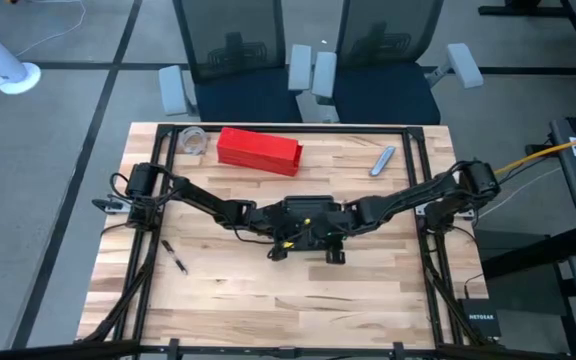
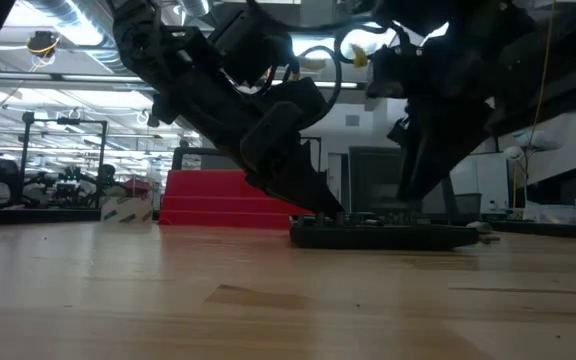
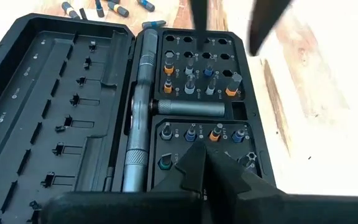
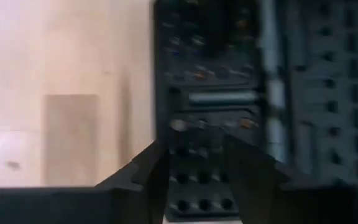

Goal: Prefit tool cases
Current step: Remove the screwdriver bit from the tool case

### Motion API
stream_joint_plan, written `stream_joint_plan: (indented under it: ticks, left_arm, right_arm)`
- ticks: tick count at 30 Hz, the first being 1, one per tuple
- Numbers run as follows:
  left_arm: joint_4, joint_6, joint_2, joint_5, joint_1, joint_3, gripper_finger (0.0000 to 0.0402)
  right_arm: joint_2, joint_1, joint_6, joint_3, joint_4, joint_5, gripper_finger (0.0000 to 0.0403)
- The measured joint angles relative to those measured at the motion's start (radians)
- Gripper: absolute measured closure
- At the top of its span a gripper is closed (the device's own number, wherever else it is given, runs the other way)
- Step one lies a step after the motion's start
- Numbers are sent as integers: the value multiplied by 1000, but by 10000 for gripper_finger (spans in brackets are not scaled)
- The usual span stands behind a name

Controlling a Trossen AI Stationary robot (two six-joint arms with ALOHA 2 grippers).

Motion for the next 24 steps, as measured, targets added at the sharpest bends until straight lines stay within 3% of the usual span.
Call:
stream_joint_plan:
  ticks: [10,24]
  left_arm:
    - [0,-5,0,1,-2,0,401]
    - [-1,-8,0,4,-2,0,402]
  right_arm:
    - [1,2,-26,0,-27,-51,302]
    - [41,2,-53,-1,-1,-13,302]
